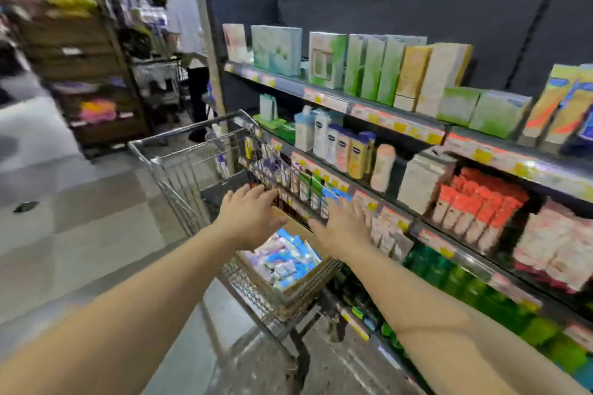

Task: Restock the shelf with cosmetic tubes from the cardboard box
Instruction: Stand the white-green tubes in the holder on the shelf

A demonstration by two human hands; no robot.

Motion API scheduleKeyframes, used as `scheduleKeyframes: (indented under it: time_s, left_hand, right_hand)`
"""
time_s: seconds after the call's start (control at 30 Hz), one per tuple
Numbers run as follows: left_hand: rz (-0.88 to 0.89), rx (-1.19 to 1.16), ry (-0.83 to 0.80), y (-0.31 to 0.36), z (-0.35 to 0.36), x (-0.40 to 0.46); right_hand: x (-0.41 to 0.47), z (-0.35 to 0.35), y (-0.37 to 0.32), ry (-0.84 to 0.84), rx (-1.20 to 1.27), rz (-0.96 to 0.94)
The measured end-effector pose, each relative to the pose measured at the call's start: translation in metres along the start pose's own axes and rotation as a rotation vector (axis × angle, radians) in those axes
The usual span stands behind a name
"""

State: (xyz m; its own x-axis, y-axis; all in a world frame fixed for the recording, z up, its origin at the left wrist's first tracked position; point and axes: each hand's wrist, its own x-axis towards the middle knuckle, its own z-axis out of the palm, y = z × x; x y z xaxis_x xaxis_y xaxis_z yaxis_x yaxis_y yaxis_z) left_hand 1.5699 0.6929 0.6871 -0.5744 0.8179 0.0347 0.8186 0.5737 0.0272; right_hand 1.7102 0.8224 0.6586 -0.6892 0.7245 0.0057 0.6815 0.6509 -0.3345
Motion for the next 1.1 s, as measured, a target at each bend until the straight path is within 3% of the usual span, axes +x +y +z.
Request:
scheduleKeyframes:
  time_s: [0.2,0.53,0.83,1.1]
  left_hand:
    - [-0.106,0.003,-0.044,-0.06,0.025,0.053]
    - [-0.148,-0.075,-0.179,-0.107,0.094,0.187]
    - [-0.016,-0.091,-0.315,-0.147,0.159,0.279]
    - [0.276,-0.107,-0.508,-0.179,0.218,0.366]
  right_hand:
    - [0.085,0.051,-0.033,-0.062,0.013,-0.093]
    - [0.238,0.083,-0.002,-0.168,0.071,-0.022]
    - [0.283,0.138,0.01,-0.316,0.068,0.108]
    - [0.3,0.177,0.005,-0.348,0.111,0.464]
